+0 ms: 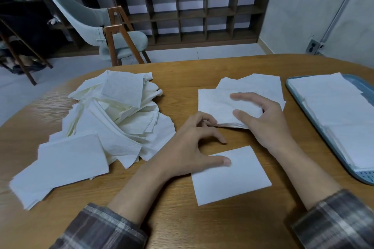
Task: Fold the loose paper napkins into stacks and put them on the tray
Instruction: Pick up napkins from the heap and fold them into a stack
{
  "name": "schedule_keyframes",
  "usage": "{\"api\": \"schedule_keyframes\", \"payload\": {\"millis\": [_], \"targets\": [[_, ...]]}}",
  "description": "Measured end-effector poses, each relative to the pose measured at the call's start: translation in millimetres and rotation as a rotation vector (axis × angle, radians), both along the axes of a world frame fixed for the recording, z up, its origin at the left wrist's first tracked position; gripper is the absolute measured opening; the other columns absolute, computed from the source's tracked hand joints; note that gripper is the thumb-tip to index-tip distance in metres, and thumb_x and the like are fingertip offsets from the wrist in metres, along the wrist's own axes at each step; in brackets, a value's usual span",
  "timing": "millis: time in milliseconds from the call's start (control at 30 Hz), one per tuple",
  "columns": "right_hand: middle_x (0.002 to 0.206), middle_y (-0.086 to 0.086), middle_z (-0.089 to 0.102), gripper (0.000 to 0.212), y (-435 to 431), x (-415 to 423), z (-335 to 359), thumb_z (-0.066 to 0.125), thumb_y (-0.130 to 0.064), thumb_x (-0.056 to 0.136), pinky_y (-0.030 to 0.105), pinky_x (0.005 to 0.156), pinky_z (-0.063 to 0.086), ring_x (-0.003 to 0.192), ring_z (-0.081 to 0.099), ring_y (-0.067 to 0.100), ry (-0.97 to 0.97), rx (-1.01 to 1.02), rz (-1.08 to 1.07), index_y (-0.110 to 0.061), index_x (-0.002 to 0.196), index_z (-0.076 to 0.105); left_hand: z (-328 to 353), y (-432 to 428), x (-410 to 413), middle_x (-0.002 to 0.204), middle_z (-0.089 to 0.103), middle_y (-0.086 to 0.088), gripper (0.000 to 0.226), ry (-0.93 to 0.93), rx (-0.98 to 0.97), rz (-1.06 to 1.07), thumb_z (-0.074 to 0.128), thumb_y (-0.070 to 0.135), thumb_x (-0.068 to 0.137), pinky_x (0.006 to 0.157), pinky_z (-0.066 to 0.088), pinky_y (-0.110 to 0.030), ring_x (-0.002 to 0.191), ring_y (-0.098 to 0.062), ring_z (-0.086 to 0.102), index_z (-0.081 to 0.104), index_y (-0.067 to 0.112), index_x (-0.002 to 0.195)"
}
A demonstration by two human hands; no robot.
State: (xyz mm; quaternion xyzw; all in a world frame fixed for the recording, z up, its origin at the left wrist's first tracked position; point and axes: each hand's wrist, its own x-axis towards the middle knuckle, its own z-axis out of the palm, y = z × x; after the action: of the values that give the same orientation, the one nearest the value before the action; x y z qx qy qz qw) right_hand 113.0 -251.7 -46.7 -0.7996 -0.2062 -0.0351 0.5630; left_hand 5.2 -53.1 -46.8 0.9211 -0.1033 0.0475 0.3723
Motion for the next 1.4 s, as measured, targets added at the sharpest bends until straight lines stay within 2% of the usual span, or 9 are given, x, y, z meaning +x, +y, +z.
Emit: {"api": "schedule_keyframes", "payload": {"millis": [233, 400, 533, 667, 733, 933, 1067, 1233, 1400], "targets": [[0.117, -0.032, 0.071, 0.033, 1, -3, 1, 0.075, -0.007, 0.094, -0.006, 0.094, 0.031, 0.121, 0.053, -0.019, 0.012, 0.003, 0.019, -0.032, 0.116, 0.077, -4, 2, 3, 0.125, 0.052, 0.019, 0.023, 0.031, 0.006, -0.058, 0.090, 0.043, 0.079, 0.107, 0.044, -0.035, 0.118, -0.008, 0.051, 0.083, 0.036, 0.099], [0.119, -0.030, 0.072, 0.030, 1, -4, 1, 0.072, -0.009, 0.096, -0.002, 0.097, 0.036, 0.122, 0.055, -0.016, 0.047, 0.031, 0.051, -0.031, 0.116, 0.078, 1, 3, 3, 0.102, 0.073, 0.013, 0.007, 0.032, -0.132, -0.027, 0.085, 0.028, 0.089, 0.091, 0.054, -0.037, 0.100, -0.008, 0.069, 0.080, 0.024, 0.093], [0.118, -0.023, 0.075, 0.017, 4, -6, 6, 0.067, -0.026, 0.101, 0.016, 0.102, 0.042, 0.119, 0.061, -0.010, 0.151, 0.167, 0.083, -0.026, 0.111, 0.081, 9, 5, 1, 0.092, 0.077, 0.012, 0.005, 0.002, -0.328, 0.080, 0.083, 0.026, 0.091, 0.080, 0.053, -0.033, 0.087, -0.009, 0.071, 0.079, 0.024, 0.094], [0.120, -0.015, 0.076, 0.042, 4, -6, 8, 0.061, -0.061, 0.097, 0.037, 0.107, 0.045, 0.121, 0.065, 0.003, 0.328, 0.250, 0.181, -0.028, 0.109, 0.083, 10, 7, 3, 0.095, 0.076, 0.014, 0.012, -0.142, -0.438, 0.189, 0.087, 0.020, 0.086, 0.079, 0.051, -0.023, 0.085, -0.013, 0.069, 0.079, 0.022, 0.093], [0.121, -0.004, 0.077, 0.049, 5, -8, 8, 0.062, -0.066, 0.093, 0.043, 0.104, 0.048, 0.119, 0.069, 0.017, 0.388, 0.237, 0.272, -0.026, 0.111, 0.082, 10, 9, 5, 0.092, 0.075, 0.016, 0.012, -0.180, -0.450, 0.224, 0.088, 0.017, 0.086, 0.076, 0.047, -0.017, 0.080, -0.009, 0.067, 0.078, 0.021, 0.092], [0.104, -0.005, 0.081, 0.014, 7, -17, 8, 0.074, -0.021, 0.095, 0.021, 0.082, 0.056, 0.098, 0.076, 0.011, 0.307, 0.150, 0.304, -0.018, 0.106, 0.082, 10, 11, 6, 0.093, 0.079, 0.016, 0.007, -0.192, -0.462, 0.276, 0.084, 0.014, 0.089, 0.082, 0.047, -0.014, 0.094, -0.004, 0.072, 0.083, 0.021, 0.092], [0.108, -0.006, 0.080, 0.020, 6, -17, 10, 0.073, -0.018, 0.095, 0.017, 0.080, 0.055, 0.102, 0.075, 0.010, 0.333, 0.128, 0.345, -0.020, 0.115, 0.079, 11, 14, 7, 0.098, 0.079, 0.015, 0.010, -0.185, -0.439, 0.284, 0.079, 0.014, 0.094, 0.083, 0.047, -0.014, 0.097, -0.005, 0.072, 0.083, 0.022, 0.098], [0.128, -0.018, 0.072, 0.045, 9, -21, 14, 0.071, -0.026, 0.091, 0.015, 0.092, 0.051, 0.119, 0.066, 0.002, 0.311, 0.111, 0.438, -0.033, 0.135, 0.067, 11, 15, 7, 0.093, 0.076, 0.017, 0.011, -0.202, -0.416, 0.301, 0.078, 0.015, 0.094, 0.077, 0.044, -0.014, 0.091, -0.005, 0.070, 0.084, 0.024, 0.097], [0.126, -0.017, 0.070, 0.053, 10, -21, 14, 0.071, -0.026, 0.094, 0.021, 0.093, 0.052, 0.119, 0.066, 0.005, 0.298, 0.107, 0.441, -0.046, 0.142, 0.058, 11, 14, 6, 0.096, 0.078, 0.013, 0.012, -0.242, -0.388, 0.284, 0.079, 0.012, 0.093, 0.083, 0.047, -0.016, 0.098, -0.007, 0.071, 0.084, 0.021, 0.098]]}}
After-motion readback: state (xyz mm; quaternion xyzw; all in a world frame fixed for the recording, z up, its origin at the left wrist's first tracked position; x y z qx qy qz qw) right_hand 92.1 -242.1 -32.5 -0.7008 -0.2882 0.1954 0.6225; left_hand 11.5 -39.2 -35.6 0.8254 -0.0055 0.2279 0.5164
